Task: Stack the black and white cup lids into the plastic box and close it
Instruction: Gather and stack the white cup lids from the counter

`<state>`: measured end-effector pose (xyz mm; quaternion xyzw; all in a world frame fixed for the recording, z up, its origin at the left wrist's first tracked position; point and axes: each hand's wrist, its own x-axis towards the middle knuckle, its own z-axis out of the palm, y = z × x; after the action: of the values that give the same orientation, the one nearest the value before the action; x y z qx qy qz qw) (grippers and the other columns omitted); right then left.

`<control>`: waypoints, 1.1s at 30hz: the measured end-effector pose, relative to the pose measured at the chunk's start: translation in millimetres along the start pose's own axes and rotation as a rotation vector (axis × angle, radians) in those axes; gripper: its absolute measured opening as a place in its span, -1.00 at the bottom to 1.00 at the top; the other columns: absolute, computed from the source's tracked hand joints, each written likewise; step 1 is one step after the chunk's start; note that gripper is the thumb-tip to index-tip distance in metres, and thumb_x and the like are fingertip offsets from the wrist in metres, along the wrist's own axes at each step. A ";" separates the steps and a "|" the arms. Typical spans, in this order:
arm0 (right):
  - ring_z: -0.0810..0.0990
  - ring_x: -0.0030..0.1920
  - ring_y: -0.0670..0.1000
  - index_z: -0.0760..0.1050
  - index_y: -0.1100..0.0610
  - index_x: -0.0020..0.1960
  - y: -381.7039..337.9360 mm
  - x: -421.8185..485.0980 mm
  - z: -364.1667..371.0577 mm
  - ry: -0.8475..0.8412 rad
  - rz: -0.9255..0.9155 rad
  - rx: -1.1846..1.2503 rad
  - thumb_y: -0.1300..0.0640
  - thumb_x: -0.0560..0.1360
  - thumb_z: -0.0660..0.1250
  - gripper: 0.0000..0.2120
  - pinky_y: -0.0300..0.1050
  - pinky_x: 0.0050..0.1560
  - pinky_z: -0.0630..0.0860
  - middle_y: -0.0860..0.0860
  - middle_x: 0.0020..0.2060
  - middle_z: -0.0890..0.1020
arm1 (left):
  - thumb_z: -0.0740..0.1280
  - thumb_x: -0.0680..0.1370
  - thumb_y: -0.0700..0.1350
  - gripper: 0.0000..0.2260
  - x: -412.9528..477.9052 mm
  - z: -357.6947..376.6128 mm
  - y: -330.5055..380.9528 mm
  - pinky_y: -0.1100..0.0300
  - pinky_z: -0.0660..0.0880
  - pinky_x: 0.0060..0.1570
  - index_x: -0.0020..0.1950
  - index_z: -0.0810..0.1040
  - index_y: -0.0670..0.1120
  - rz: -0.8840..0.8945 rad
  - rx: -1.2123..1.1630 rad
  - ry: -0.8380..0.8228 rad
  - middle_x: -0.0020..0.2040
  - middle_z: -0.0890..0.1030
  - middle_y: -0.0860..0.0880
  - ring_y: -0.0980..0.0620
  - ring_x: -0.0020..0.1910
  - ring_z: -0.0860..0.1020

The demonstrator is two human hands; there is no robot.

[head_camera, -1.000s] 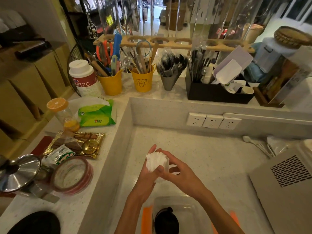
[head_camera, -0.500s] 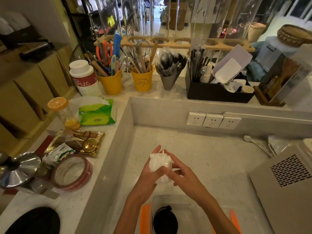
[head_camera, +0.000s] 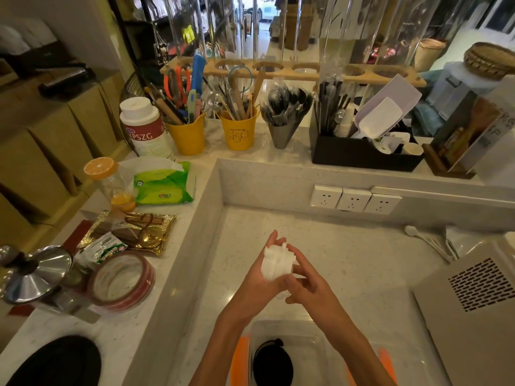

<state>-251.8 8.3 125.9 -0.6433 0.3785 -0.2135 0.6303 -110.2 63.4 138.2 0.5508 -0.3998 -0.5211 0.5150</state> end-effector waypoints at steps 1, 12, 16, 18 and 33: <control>0.68 0.03 -0.12 0.32 -0.39 0.38 -0.3 0.1 1.3 0.014 0.015 0.012 -0.25 0.47 0.32 -0.50 -0.21 -0.10 0.64 -0.15 0.18 0.59 | 0.52 0.37 0.11 -0.06 -0.1 1.5 -0.6 0.34 0.54 0.19 0.59 0.02 0.16 -0.001 -0.006 0.003 0.58 0.25 0.08 0.10 0.45 0.37; 0.69 0.05 -0.09 0.34 -0.38 0.32 -21.9 -11.2 -9.4 -0.022 0.022 0.048 -0.30 0.32 0.48 -0.39 -0.17 -0.08 0.66 -0.15 0.16 0.57 | 0.58 0.38 0.01 -0.10 -5.0 -9.0 10.4 -0.01 0.46 0.40 0.58 0.14 0.28 0.007 -0.060 -0.081 0.52 0.36 0.28 0.15 0.48 0.38; 0.60 0.12 -0.18 0.32 -0.42 0.32 -28.7 -17.3 -1.2 0.056 -0.100 -0.017 -0.41 0.26 0.44 -0.33 -0.26 -0.06 0.63 -0.32 0.18 0.50 | 0.64 0.24 0.16 0.01 -7.3 -10.2 17.5 -0.11 0.47 0.37 0.58 0.19 0.20 -0.007 -0.160 -0.114 0.50 0.42 0.20 0.00 0.46 0.44; 0.57 0.17 -0.18 0.33 -0.40 0.33 -27.9 -19.5 -1.4 0.042 -0.120 -0.019 -0.36 0.28 0.45 -0.34 -0.26 -0.02 0.62 -0.31 0.25 0.46 | 0.65 0.25 0.09 -0.01 -9.9 -13.5 18.4 -0.08 0.49 0.35 0.58 0.21 0.19 -0.035 -0.187 -0.156 0.49 0.43 0.19 0.00 0.45 0.45; 0.63 0.11 -0.17 0.36 -0.36 0.28 -32.0 -15.7 -1.6 0.278 -0.173 0.135 -0.19 0.28 0.47 -0.40 -0.25 -0.15 0.65 -0.33 0.11 0.52 | 0.54 0.42 -0.07 -0.53 -13.0 -16.6 25.5 0.19 0.63 0.04 0.30 0.55 0.11 0.075 -0.252 0.117 0.22 0.68 0.00 -0.02 0.20 0.65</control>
<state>-255.9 16.6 160.4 -0.5939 0.3900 -0.3791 0.5928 -93.2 74.8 164.1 0.4960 -0.3207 -0.5146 0.6215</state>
